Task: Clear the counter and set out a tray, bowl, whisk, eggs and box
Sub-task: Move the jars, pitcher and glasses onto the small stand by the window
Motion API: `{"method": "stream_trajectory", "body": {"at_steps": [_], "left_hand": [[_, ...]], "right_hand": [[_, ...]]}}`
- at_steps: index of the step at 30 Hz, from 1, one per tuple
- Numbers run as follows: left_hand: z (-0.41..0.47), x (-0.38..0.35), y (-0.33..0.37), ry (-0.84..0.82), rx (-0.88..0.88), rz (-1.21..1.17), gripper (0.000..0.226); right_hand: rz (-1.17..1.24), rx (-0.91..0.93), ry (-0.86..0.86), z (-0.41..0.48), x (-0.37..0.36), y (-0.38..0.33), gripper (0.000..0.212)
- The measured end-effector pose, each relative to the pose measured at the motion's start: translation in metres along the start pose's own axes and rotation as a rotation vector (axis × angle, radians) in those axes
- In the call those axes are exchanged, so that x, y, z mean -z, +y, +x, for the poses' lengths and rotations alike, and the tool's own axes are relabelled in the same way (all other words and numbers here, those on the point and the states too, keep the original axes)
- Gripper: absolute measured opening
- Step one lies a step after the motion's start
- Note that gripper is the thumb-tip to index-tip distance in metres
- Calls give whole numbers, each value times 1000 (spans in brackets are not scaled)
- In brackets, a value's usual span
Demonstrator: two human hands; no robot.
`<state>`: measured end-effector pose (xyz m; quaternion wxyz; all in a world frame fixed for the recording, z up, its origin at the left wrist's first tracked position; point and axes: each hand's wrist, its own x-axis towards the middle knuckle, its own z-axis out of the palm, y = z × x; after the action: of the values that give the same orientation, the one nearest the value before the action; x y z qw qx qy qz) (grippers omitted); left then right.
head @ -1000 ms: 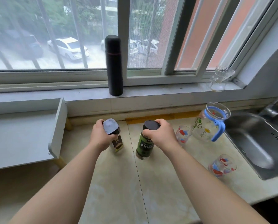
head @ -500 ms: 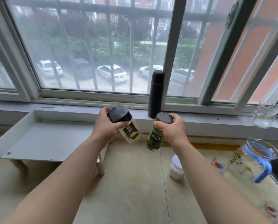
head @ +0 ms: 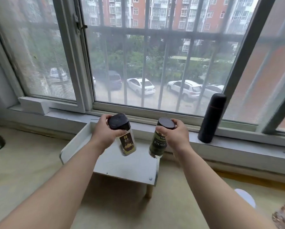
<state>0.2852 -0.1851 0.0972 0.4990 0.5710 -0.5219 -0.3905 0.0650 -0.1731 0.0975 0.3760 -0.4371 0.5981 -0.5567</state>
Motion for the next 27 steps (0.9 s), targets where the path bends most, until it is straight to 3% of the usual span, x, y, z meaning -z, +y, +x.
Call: {"method": "stream_trajectory", "body": {"at_steps": [8,12,27], "left_hand": [[70,89,-45,-18,40,120,70],[101,116,-64,-74,39,178,68],[182,143,-106,-280,59,235,95]], "right_hand": [[-46,-95,-19,16,-114,17,53],[-86,-109,-7,25,-159,25,42],[-158,-162,18,63,-256,42,39]]}}
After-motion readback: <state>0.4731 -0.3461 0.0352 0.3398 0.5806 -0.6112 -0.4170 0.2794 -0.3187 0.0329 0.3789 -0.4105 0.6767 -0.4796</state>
